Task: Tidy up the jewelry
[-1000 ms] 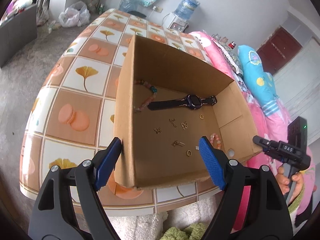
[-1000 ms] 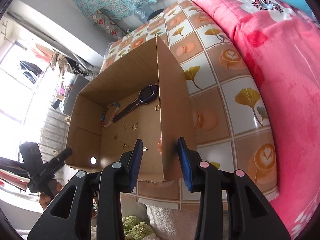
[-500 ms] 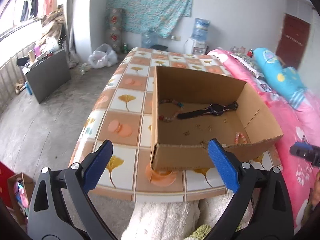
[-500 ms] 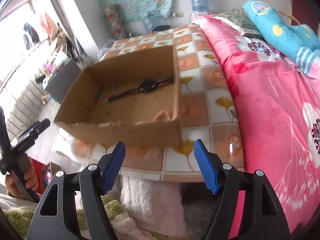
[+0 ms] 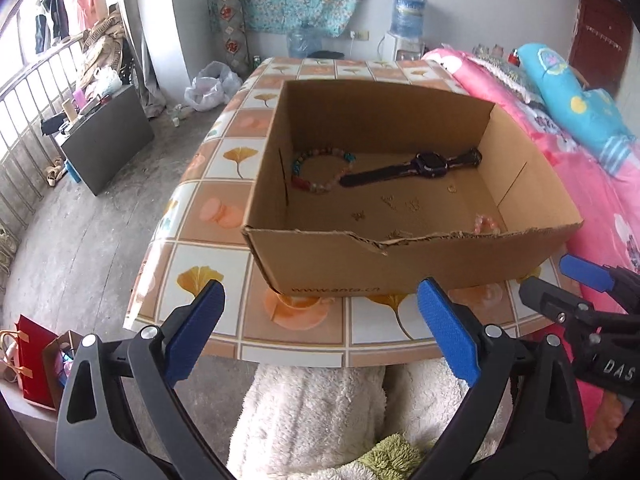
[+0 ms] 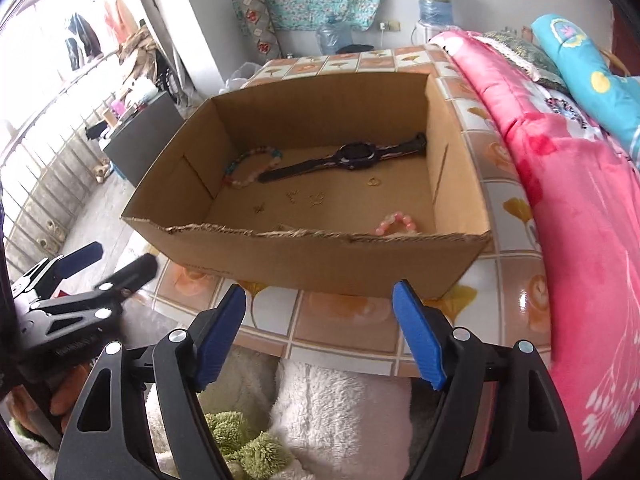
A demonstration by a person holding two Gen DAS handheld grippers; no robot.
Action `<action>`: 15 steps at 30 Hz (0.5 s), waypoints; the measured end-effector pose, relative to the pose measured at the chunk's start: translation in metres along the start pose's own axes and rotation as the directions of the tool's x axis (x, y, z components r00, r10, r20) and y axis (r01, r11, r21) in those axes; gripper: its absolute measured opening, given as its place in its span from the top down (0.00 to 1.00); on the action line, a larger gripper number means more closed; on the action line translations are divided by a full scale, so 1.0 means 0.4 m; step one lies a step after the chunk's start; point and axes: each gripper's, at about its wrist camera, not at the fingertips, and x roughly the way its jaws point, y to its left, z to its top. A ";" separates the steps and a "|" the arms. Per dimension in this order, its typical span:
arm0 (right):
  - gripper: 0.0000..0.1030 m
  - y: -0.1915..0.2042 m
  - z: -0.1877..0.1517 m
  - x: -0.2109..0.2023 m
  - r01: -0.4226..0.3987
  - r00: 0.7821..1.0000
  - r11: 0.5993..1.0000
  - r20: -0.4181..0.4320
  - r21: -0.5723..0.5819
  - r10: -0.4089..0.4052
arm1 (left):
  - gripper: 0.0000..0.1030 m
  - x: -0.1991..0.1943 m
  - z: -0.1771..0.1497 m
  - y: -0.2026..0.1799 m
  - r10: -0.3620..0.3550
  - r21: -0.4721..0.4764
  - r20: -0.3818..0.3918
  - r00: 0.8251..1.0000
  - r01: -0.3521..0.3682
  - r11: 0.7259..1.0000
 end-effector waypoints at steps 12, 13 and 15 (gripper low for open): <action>0.28 -0.030 0.005 0.012 0.033 0.999 0.999 -0.008 0.042 -0.033 | 0.09 0.032 0.007 -0.054 -0.034 -0.003 -0.072 0.997 0.034 0.999; 0.28 -0.030 0.007 0.011 0.034 0.999 0.999 -0.007 0.041 -0.034 | 0.09 0.034 0.010 -0.055 -0.037 -0.004 -0.076 0.996 0.037 0.999; 0.28 -0.026 0.007 0.012 0.041 0.999 0.999 -0.009 0.035 -0.041 | 0.09 0.038 0.010 -0.056 -0.036 -0.006 -0.084 0.996 0.036 0.999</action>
